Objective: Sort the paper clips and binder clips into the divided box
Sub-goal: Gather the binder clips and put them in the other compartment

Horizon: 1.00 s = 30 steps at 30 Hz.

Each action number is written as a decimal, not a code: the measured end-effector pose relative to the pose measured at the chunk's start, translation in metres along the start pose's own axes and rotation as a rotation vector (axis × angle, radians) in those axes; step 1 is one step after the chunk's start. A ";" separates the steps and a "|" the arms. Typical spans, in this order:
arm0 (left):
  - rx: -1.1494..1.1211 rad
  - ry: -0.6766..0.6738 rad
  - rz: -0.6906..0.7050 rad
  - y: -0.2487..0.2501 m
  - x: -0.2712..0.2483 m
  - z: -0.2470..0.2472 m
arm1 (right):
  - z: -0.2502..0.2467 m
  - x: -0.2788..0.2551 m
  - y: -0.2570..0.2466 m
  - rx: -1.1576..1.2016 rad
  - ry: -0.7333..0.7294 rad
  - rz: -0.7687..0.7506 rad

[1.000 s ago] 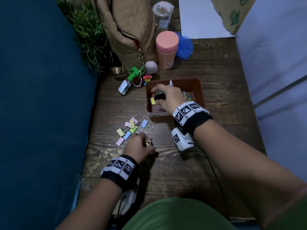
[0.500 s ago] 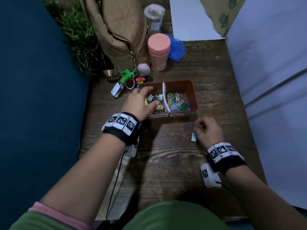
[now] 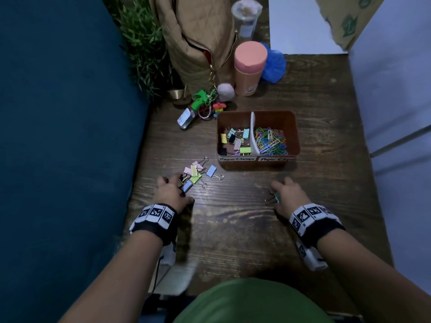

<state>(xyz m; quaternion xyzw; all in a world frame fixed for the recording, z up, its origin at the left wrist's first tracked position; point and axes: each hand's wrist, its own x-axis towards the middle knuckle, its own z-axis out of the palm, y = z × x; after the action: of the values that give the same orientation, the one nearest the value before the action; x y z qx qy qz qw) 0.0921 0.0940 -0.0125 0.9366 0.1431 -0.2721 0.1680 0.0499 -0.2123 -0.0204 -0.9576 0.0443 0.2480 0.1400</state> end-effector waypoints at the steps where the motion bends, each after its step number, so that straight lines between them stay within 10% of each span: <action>1: -0.019 0.008 0.002 0.000 0.000 0.004 | 0.001 -0.002 -0.003 -0.007 -0.010 -0.028; 11: -0.142 0.091 0.035 0.015 0.000 0.018 | -0.034 -0.009 -0.047 0.342 0.033 -0.116; 18: -0.152 0.091 0.124 0.008 -0.007 0.026 | -0.127 0.028 -0.119 0.498 0.426 -0.336; 27: -0.302 0.143 0.164 0.003 -0.022 0.016 | -0.070 0.029 -0.086 0.369 0.516 -0.354; 30: -0.388 0.180 0.207 0.015 -0.023 -0.008 | -0.031 0.020 -0.081 0.243 0.259 -0.460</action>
<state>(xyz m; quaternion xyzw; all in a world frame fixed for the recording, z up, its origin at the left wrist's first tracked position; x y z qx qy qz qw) 0.0820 0.0800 0.0106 0.9170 0.1102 -0.1362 0.3585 0.0939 -0.1437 0.0161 -0.9423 -0.1273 0.0785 0.2996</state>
